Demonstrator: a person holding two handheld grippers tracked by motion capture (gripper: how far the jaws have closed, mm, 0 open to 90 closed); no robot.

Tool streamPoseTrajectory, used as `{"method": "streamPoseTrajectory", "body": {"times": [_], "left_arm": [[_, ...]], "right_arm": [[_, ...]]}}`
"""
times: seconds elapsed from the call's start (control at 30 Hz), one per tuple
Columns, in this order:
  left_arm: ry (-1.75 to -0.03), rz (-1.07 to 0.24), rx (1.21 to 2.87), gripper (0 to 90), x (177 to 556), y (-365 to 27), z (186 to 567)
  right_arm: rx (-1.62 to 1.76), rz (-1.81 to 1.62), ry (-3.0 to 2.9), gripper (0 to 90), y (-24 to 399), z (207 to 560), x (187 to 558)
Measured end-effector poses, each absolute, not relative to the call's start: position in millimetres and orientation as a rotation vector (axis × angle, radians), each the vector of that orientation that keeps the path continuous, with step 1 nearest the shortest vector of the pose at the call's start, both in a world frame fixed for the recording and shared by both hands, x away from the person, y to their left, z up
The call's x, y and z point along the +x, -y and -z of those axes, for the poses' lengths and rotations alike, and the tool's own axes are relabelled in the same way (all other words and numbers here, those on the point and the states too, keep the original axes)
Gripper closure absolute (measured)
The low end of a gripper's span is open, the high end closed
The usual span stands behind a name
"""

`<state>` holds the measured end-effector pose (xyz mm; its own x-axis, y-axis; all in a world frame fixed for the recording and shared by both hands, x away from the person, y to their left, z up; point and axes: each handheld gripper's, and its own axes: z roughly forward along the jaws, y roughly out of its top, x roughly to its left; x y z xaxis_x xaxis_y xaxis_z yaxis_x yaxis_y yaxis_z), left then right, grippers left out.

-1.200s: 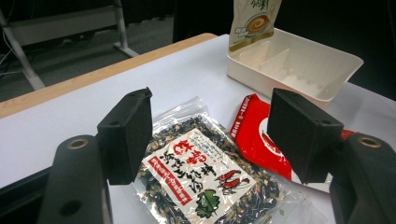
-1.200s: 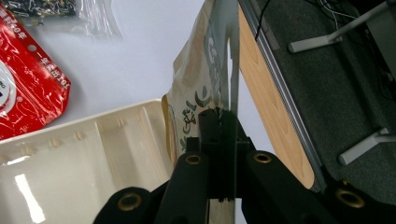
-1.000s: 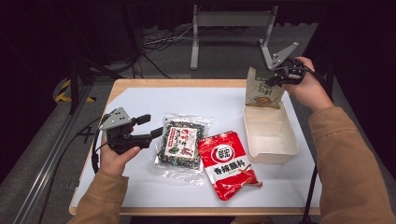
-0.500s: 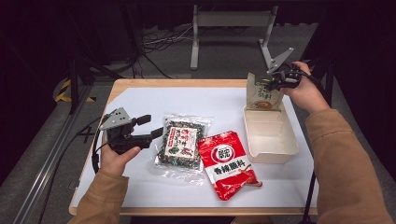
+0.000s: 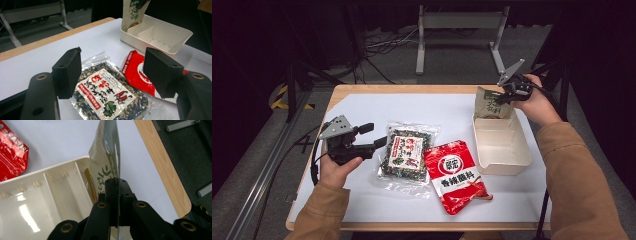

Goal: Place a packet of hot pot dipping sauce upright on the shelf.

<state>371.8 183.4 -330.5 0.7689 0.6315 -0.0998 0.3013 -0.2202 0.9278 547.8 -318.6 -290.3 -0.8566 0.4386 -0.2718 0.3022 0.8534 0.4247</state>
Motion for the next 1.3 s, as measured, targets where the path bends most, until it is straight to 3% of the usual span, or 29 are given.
{"method": "streamPoseTrajectory", "body": {"times": [0.13,0.43,0.57,1.03,1.3], "left_arm": [[-0.717,-0.354,1.823,31.6,373,-182,331],[-0.709,-0.343,1.838,31.5,374,-176,332],[-0.71,-0.344,1.836,31.4,376,-175,334],[-0.697,-0.334,1.85,31.5,379,-168,334],[-0.761,-0.358,1.872,32.0,383,-160,335]], "right_arm": [[0.626,-0.557,-2.654,82.9,323,288,546],[0.713,-0.62,-2.599,57.9,328,285,539],[0.765,-0.665,-2.542,52.4,326,277,534],[0.786,-0.815,-2.347,48.4,325,236,500],[0.812,-1.026,-2.267,49.7,321,220,458]]}}
